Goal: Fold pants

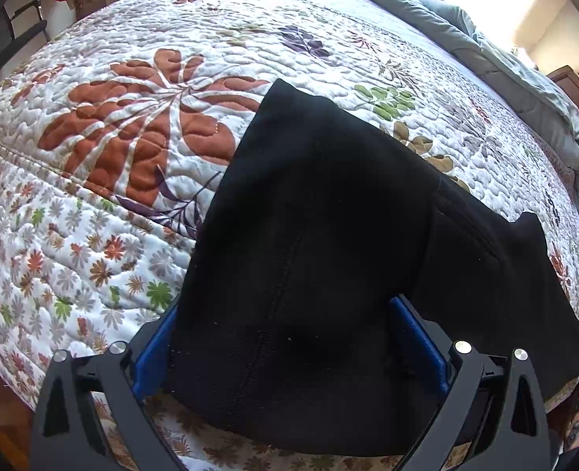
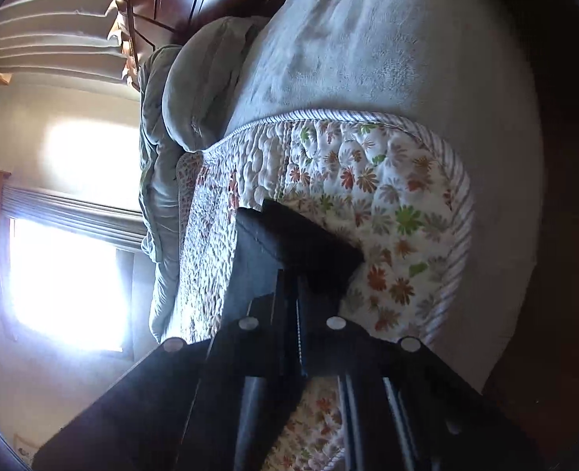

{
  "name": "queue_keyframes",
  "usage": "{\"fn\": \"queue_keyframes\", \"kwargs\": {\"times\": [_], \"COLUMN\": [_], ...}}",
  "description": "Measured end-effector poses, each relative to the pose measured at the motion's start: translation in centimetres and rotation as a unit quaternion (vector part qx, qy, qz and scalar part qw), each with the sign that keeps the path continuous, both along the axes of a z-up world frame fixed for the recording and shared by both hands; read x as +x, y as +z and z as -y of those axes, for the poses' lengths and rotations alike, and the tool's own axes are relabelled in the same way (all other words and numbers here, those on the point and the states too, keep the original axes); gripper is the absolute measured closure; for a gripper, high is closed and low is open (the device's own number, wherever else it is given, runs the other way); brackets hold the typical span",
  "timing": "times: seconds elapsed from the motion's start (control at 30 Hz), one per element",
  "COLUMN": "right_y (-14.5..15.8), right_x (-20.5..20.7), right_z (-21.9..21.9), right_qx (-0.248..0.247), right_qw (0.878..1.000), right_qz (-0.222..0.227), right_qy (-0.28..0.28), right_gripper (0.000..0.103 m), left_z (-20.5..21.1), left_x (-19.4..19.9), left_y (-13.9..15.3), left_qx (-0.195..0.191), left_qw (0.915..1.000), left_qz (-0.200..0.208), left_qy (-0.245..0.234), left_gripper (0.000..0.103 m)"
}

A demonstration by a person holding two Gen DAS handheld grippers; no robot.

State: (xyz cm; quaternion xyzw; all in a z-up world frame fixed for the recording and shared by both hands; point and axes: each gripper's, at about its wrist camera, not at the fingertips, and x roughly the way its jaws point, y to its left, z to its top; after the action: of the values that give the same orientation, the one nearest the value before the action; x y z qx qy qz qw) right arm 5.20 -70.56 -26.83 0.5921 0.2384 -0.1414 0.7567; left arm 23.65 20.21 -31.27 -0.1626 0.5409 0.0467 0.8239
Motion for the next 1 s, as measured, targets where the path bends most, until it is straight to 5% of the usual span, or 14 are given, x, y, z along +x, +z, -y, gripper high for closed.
{"fn": "queue_keyframes", "kwargs": {"times": [0.17, 0.27, 0.37, 0.63, 0.73, 1.0], "right_y": [-1.3, -0.5, -0.9, -2.3, -1.1, -2.7], "right_x": [0.0, -1.3, -1.4, 0.9, 1.4, 2.4], "right_z": [0.8, 1.0, 1.1, 0.8, 0.4, 0.9], "right_qx": [0.015, 0.021, 0.038, 0.051, 0.027, 0.026], "right_qw": [1.0, 0.999, 0.999, 0.998, 0.997, 0.997], "right_qz": [-0.024, -0.006, -0.006, 0.019, 0.061, 0.046], "right_qy": [-0.004, -0.024, -0.014, 0.02, 0.039, 0.053], "right_gripper": [0.092, 0.069, 0.062, 0.06, 0.066, 0.073], "left_z": [0.0, 0.0, 0.0, 0.0, 0.0, 0.0], "left_x": [0.1, 0.0, 0.0, 0.0, 0.0, 0.0], "left_y": [0.0, 0.0, 0.0, 0.0, 0.0, 0.0], "left_qx": [-0.001, -0.001, -0.003, -0.004, -0.003, -0.003], "left_qw": [1.0, 1.0, 1.0, 1.0, 1.0, 1.0], "left_qz": [0.0, 0.0, 0.0, 0.0, 0.0, 0.0], "left_qy": [0.0, 0.0, 0.001, 0.002, 0.001, 0.001], "left_gripper": [0.003, 0.003, 0.003, 0.003, 0.003, 0.003]}}
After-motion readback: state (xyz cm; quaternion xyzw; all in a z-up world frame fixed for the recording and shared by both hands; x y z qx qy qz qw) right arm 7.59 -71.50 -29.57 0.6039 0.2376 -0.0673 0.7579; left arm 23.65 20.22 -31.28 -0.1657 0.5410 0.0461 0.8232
